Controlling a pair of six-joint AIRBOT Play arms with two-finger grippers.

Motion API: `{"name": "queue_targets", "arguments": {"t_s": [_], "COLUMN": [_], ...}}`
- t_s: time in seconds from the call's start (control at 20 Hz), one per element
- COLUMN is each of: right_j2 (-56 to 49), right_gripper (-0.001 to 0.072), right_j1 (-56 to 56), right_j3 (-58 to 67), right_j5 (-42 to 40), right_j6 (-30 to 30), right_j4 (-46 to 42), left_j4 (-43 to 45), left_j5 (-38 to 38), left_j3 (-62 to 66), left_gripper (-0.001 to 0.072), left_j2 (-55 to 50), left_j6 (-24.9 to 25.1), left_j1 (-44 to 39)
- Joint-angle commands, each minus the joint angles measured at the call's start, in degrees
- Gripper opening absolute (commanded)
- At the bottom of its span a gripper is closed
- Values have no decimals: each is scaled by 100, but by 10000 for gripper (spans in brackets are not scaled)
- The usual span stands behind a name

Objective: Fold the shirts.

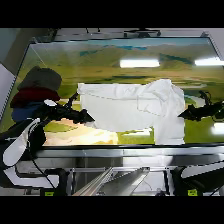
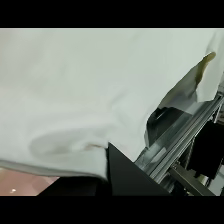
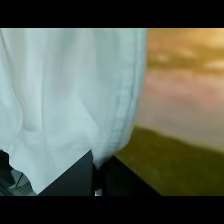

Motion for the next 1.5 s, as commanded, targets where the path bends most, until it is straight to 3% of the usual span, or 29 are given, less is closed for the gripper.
{"name": "queue_targets", "arguments": {"t_s": [0.0, 0.2, 0.35, 0.5, 0.6, 0.75, 0.85, 1.0, 1.1, 1.25, 1.45], "right_j2": [251, 1447, 2686, 3976, 4848, 5761, 6028, 6113, 5860, 5071, 3773], "right_gripper": [23, 23, 23, 23, 23, 24, 23, 23, 23, 23, 22], "right_j1": [297, 111, -280, -745, -1049, -1373, -1373, -1355, -1209, -527, 761], "right_j3": [160, 1270, 2267, 2914, 2979, 2979, 2979, 2975, 2964, 2769, 1937], "right_j5": [435, 1296, 1290, 514, -262, -1351, -1582, -1596, -1322, -767, -1027], "right_j6": [-94, -164, -164, -79, -105, -74, -153, -297, -297, -293, -297], "right_j4": [695, 3093, 4736, 5108, 5062, 4352, 4328, 4323, 4323, 4087, 2625], "left_j4": [-116, -1357, -3088, -4590, -5095, -5163, -5165, -5132, -4868, -3705, -2229], "left_j5": [-472, -1626, -2531, -2699, -2594, -2551, -2413, -2448, -2400, -2109, -1609], "left_j3": [540, 1762, 2949, 4203, 4852, 5230, 5071, 4496, 4024, 3418, 2946], "left_gripper": [18, 19, 20, 21, 22, 24, 25, 25, 25, 25, 25], "left_j2": [15, 619, 1342, 2013, 2369, 2756, 3010, 3224, 3171, 2618, 1213], "left_j6": [0, 70, 155, 157, 50, -195, -190, -20, 205, 334, 525], "left_j1": [55, 566, 1307, 2264, 3047, 4308, 4874, 5071, 4813, 3748, 2398]}}
